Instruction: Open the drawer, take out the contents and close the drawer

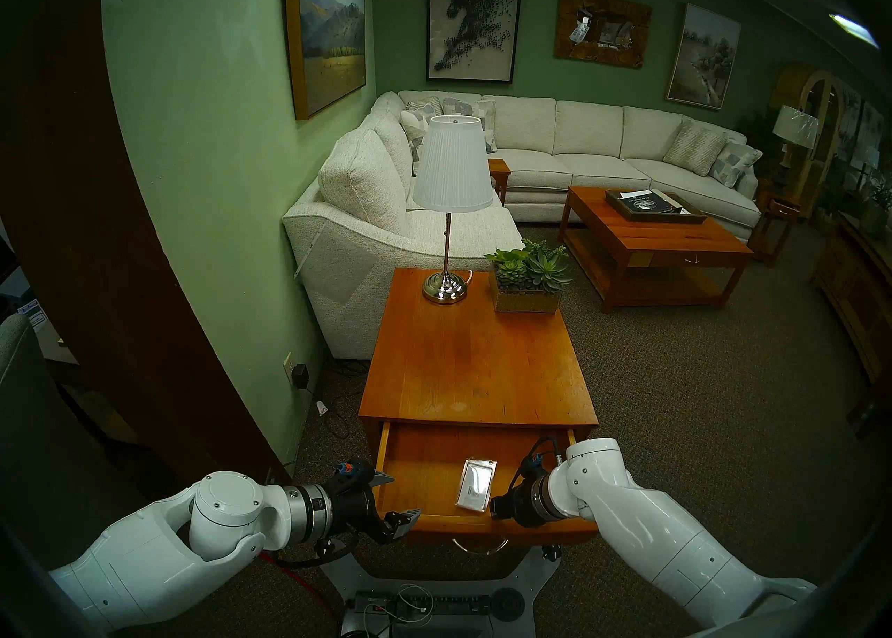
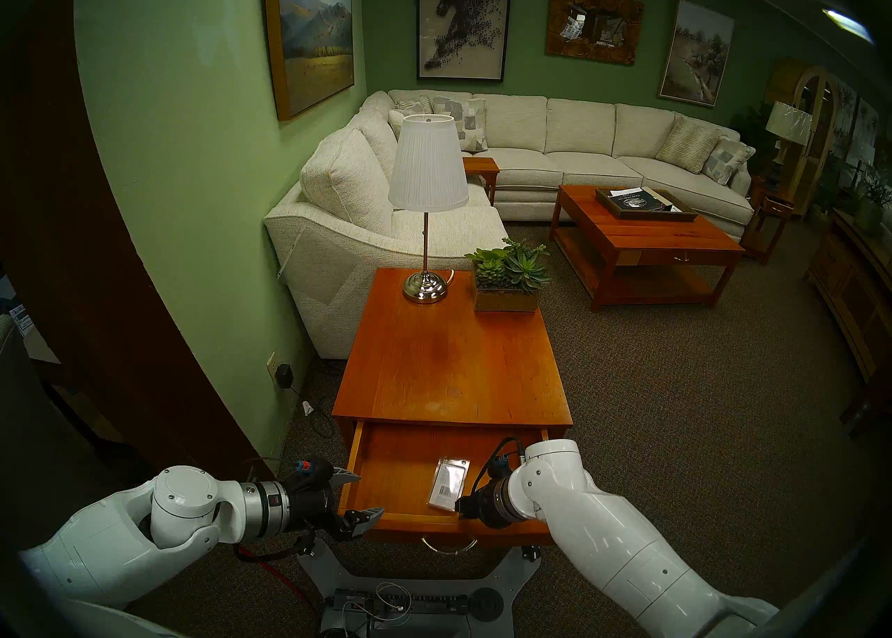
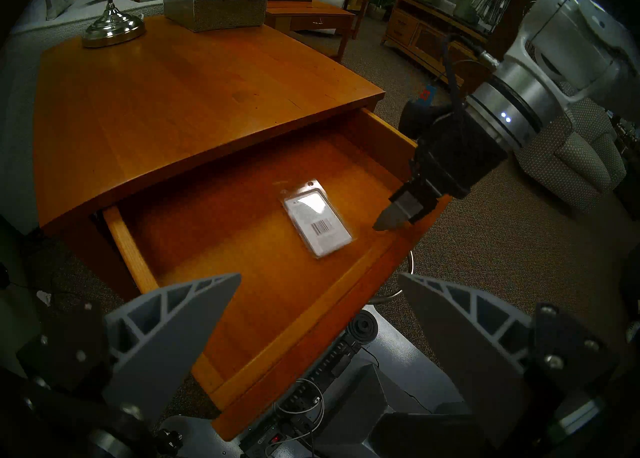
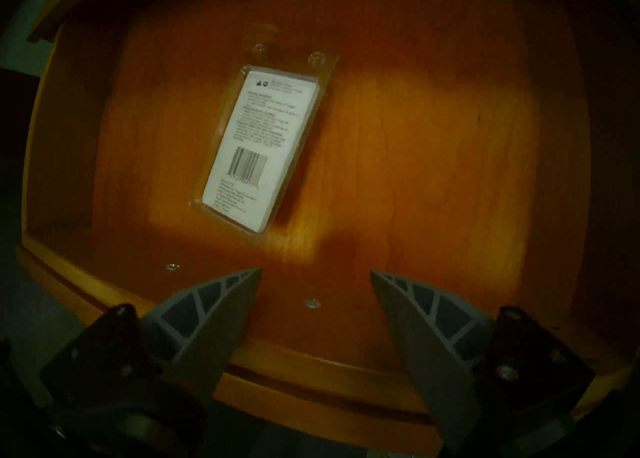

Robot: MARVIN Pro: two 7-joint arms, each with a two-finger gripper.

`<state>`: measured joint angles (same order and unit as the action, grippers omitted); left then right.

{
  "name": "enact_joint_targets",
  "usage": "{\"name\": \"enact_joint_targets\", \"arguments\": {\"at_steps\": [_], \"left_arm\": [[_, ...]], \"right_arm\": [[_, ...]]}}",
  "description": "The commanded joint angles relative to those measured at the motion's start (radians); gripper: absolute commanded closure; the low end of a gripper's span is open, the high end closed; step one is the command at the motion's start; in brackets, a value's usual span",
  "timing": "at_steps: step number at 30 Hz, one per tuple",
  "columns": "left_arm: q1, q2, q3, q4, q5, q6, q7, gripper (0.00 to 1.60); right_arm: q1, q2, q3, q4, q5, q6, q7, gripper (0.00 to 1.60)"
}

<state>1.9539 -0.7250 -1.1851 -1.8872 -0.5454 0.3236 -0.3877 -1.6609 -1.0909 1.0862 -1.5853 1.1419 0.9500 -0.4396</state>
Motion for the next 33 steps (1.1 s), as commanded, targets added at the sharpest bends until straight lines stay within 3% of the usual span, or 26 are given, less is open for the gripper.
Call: {"name": "enact_joint_targets", "arguments": {"at_steps": [1, 5, 21, 26, 33], "left_arm": [[-0.010, 0.000, -0.007, -0.023, -0.001, -0.005, -0.002, 0.00], [-0.010, 0.000, -0.008, -0.025, -0.001, -0.005, -0.001, 0.00], [-0.010, 0.000, -0.007, -0.024, -0.001, -0.005, -0.001, 0.00], [-0.009, 0.001, -0.008, -0.026, -0.001, -0.005, -0.001, 0.00], [-0.009, 0.001, -0.008, -0.026, -0.001, -0.005, -0.001, 0.00]], "right_arm": [[-0.116, 0.063, -0.028, -0.086, 0.057, -0.007, -0.015, 0.36], [-0.136, 0.072, 0.036, -0.146, 0.057, -0.035, -0.029, 0.35], [-0.063, 0.120, 0.116, -0.346, 0.076, -0.024, -0.079, 0.34], [-0.024, 0.108, 0.115, -0.328, 0.102, 0.010, -0.079, 0.30], [0.063, 0.066, 0.073, -0.229, 0.107, 0.010, -0.064, 0.30]]}}
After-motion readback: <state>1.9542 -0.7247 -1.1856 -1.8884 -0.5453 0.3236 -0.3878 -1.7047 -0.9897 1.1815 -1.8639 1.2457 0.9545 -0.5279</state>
